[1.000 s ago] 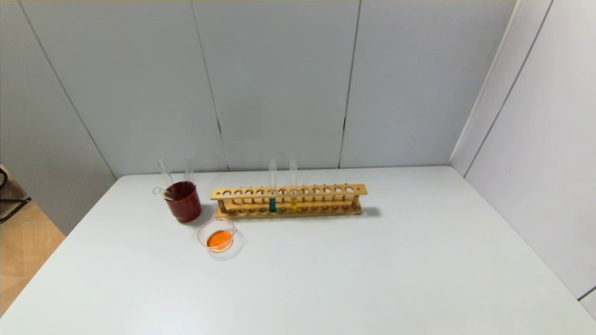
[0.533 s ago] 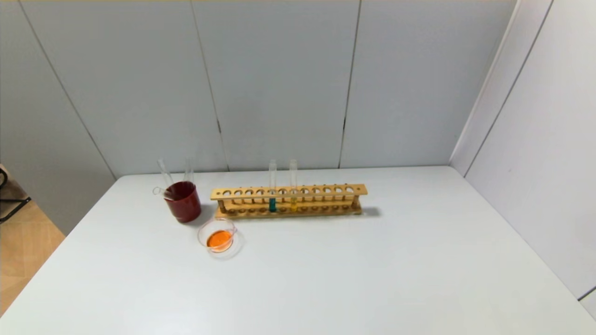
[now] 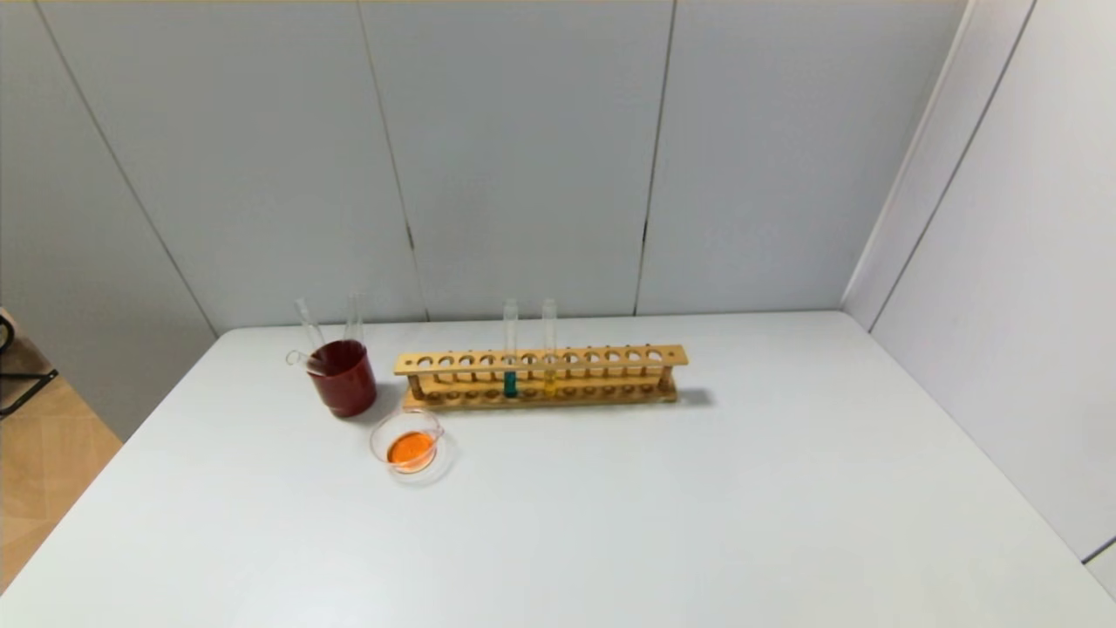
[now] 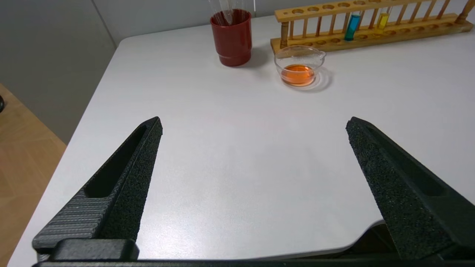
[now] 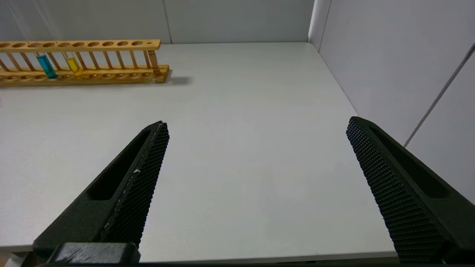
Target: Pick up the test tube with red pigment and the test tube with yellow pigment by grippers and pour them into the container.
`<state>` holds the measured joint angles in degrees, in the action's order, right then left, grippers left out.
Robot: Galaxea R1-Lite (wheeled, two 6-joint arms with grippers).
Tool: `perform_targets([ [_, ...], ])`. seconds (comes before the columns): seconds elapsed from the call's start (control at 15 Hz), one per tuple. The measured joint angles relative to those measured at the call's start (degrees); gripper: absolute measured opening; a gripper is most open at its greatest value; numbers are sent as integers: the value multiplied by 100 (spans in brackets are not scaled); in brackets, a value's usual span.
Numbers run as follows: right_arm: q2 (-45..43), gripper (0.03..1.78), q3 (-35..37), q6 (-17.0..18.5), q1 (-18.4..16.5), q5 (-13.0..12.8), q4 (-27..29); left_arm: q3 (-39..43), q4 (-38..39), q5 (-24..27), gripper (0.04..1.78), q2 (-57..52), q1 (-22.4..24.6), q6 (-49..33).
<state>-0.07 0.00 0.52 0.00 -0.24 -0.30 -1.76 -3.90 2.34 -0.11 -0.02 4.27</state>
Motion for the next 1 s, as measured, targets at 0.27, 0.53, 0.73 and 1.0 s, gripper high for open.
perform_targets([
  [0.27,0,175,0,0,0,-2,-2,121,368,-221,175,0,-7,-397],
  [0.53,0,175,0,0,0,-2,0,171,414,-245,175,0,-7,-478],
  [0.73,0,175,0,18,0,-6,-10,173,414,-245,175,0,-7,-475],
  [1.0,0,175,0,21,-10,-9,-10,176,414,-245,175,0,-7,-478],
])
